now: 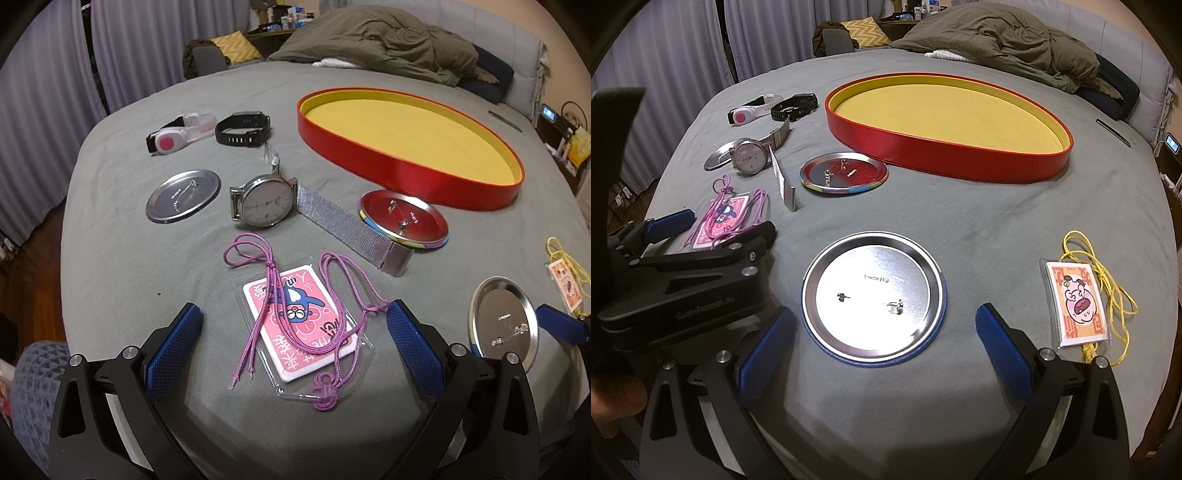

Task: Organize jewelry

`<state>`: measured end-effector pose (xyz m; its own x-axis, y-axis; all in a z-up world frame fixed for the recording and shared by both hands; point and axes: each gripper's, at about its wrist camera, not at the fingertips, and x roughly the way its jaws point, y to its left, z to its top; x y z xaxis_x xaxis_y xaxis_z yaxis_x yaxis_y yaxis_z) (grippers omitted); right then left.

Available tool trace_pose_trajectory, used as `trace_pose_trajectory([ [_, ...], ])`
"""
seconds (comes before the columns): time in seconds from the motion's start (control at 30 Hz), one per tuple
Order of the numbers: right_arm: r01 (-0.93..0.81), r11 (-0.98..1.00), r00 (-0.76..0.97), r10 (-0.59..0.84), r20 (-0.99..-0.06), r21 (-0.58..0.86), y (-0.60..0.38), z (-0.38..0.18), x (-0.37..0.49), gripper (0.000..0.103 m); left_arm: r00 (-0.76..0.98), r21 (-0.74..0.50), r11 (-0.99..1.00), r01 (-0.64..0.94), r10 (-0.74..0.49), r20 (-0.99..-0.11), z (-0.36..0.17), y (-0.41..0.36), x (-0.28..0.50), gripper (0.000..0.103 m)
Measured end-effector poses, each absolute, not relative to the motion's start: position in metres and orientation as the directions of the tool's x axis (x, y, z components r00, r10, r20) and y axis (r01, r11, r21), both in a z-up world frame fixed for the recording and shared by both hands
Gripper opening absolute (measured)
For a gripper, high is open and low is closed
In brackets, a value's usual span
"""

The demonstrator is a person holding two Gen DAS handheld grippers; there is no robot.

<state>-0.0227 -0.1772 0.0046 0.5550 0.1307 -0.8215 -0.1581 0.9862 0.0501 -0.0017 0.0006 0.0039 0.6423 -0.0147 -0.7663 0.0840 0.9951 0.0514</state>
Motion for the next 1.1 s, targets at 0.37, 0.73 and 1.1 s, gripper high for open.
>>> trace_pose_trajectory([
  [0.37,-0.136,0.987,0.663,0.151,-0.733,0.080,-0.187,0.040,-0.043,0.095,0.744,-0.011,0.982,0.188,-0.149,-0.651,0.043,0.010,-0.031,0.098],
  [0.73,-0.030,1.000,0.730,0.027,-0.683,0.008,-0.265,0.079,-0.047,0.095,0.678,0.092,0.910,0.405,-0.232,-0.698,0.044,-0.066,-0.052,0.098],
  [1.1,-0.017,0.999,0.639,-0.015,-0.769,-0.033,-0.282,0.025,-0.021,0.095,0.566,0.060,0.871,0.488,-0.264,-0.781,0.015,-0.101,-0.045,0.098],
])
